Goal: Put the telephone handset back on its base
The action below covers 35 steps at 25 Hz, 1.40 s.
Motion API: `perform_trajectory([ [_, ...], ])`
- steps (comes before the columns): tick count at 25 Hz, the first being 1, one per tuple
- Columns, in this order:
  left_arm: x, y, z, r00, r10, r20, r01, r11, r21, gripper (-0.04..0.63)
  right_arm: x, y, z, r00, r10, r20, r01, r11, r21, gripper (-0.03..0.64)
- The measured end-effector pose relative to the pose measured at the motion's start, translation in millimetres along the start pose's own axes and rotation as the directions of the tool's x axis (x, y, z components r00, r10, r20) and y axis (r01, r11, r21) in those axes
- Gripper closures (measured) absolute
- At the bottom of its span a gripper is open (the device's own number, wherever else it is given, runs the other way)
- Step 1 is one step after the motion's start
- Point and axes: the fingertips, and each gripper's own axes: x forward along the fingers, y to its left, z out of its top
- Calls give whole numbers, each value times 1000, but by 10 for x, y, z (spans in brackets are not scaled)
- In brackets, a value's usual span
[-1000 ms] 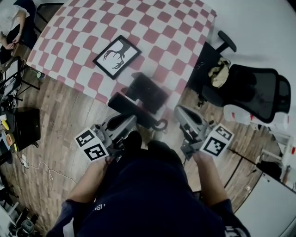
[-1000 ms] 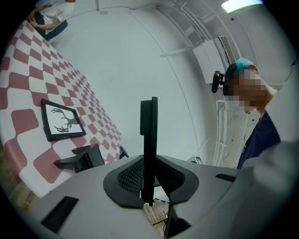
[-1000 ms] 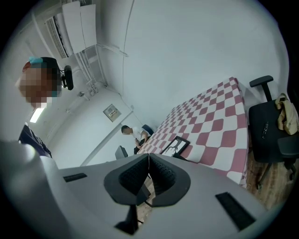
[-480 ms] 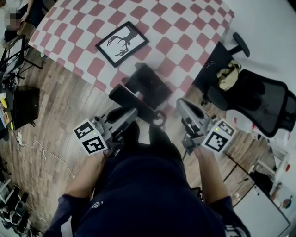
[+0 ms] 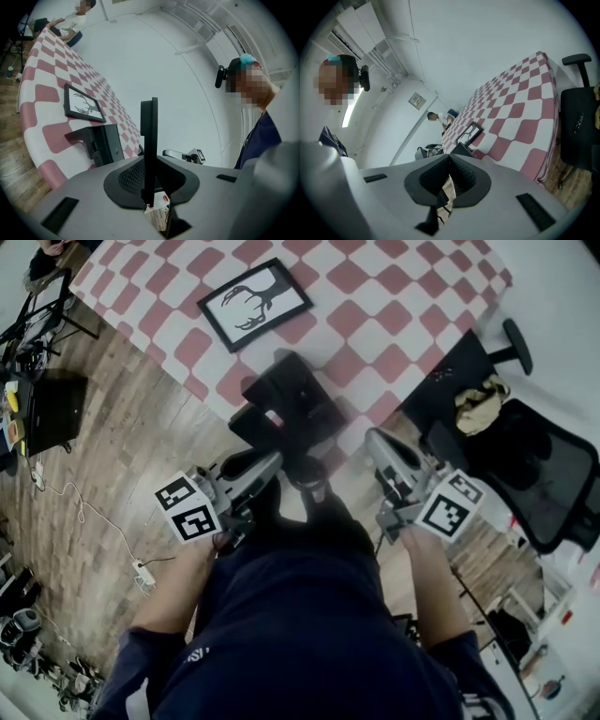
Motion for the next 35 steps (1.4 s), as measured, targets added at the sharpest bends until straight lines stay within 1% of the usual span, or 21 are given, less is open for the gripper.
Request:
perform_trajectory([
  [5, 123, 175, -136, 999, 46, 1, -46, 999, -14, 503, 28, -154, -93, 998, 27, -54, -26, 1000, 10, 600],
  [13, 210, 526, -185, 994, 111, -7, -111, 993, -28, 503, 30, -364, -194, 995, 26, -98, -22, 999, 39, 600],
  [21, 281, 715, -210, 993, 114, -11, -114, 993, -43, 503, 83, -461, -234, 992, 22, -126, -16, 999, 50, 600],
  [27, 311, 803, -232, 995, 96, -19, -97, 992, -80, 502, 157, -491, -259, 990, 20, -140, -12, 998, 59, 600],
  [32, 331, 904, -272, 995, 96, -26, -99, 988, -115, 502, 217, -479, -282, 988, 23, -152, -13, 998, 65, 600],
  [35, 342, 911, -283, 996, 80, -31, -83, 989, -120, 502, 229, -497, -287, 987, 15, -159, -5, 998, 67, 600],
])
